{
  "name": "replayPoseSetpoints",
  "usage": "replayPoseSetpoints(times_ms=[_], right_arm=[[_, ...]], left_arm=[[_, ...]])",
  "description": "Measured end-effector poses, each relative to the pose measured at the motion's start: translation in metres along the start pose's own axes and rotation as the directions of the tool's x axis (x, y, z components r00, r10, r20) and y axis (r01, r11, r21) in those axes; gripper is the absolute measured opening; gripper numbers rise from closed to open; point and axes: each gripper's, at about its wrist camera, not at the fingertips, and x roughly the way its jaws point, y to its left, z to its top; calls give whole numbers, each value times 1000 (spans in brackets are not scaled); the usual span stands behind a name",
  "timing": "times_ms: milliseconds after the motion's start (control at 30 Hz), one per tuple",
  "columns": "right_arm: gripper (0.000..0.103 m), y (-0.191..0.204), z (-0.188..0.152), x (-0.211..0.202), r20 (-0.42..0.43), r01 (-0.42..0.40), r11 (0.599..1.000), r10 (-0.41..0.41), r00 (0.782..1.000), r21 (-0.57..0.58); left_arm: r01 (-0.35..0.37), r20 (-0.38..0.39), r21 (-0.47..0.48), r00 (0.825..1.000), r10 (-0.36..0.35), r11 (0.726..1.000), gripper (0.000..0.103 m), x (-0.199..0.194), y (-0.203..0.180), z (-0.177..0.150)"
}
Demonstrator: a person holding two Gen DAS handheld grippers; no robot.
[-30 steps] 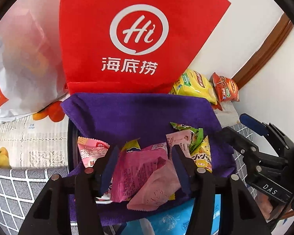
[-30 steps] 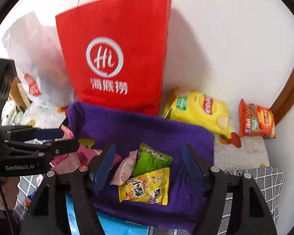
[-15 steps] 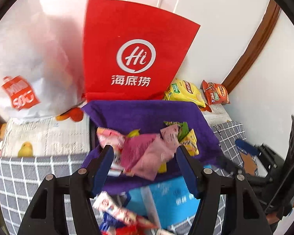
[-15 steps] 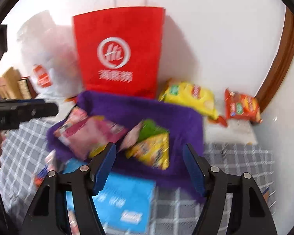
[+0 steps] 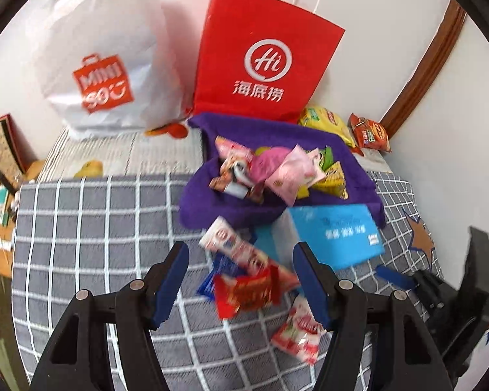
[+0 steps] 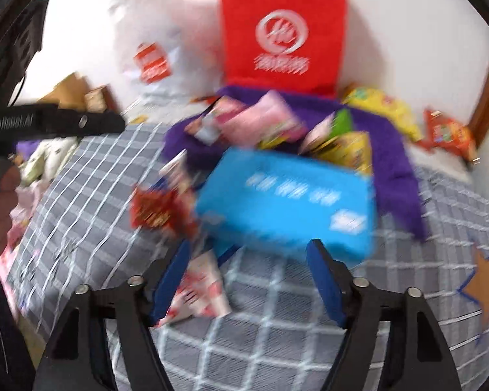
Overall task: Organize snacks
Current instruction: 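Move both open tools back toward the snack pile, then grasp the white lychee pack with the right tool while the left grasps the red gift pack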
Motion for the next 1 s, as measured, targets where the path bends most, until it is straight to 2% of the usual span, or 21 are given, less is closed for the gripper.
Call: replayPoseSetpoints(times_ms=[133, 333, 400, 567, 767, 833, 867, 933, 1000], right_arm=[[76, 12, -11, 26, -82, -50, 999, 50, 995, -2], [76, 11, -16, 45, -125, -159, 985, 168, 978, 72], [81, 12, -18, 51, -149, -185, 979, 196, 969, 87], [85, 27, -22, 52, -142, -182, 983, 184, 973, 27], [89, 45, -24, 57, -139, -105, 991, 93, 986, -85], [85, 46, -23, 59, -123, -78, 993, 67, 990, -87], [76, 45, -24, 58, -113, -53, 994, 41, 993, -98], [71, 46, -24, 56, -110, -40, 990, 25, 994, -138], [61, 45, -24, 52, -99, -42, 987, 27, 995, -154]], left_arm=[[-4, -14, -8, 1000, 4, 1000, 64, -2, 8, -16], [1, -14, -4, 1000, -1, 1000, 64, -7, 16, -28], [8, -20, -13, 1000, -8, 1000, 64, -6, 19, -30], [20, -30, -23, 999, -21, 1000, 64, -2, 22, -34], [21, -45, -40, 999, -23, 999, 64, 4, 28, -40], [18, -50, -44, 999, -20, 999, 64, 5, 29, -42], [17, -53, -46, 998, -19, 999, 64, 5, 29, -43], [12, -59, -49, 998, -15, 999, 64, 7, 30, -46], [10, -64, -52, 998, -13, 999, 64, 8, 31, -48]])
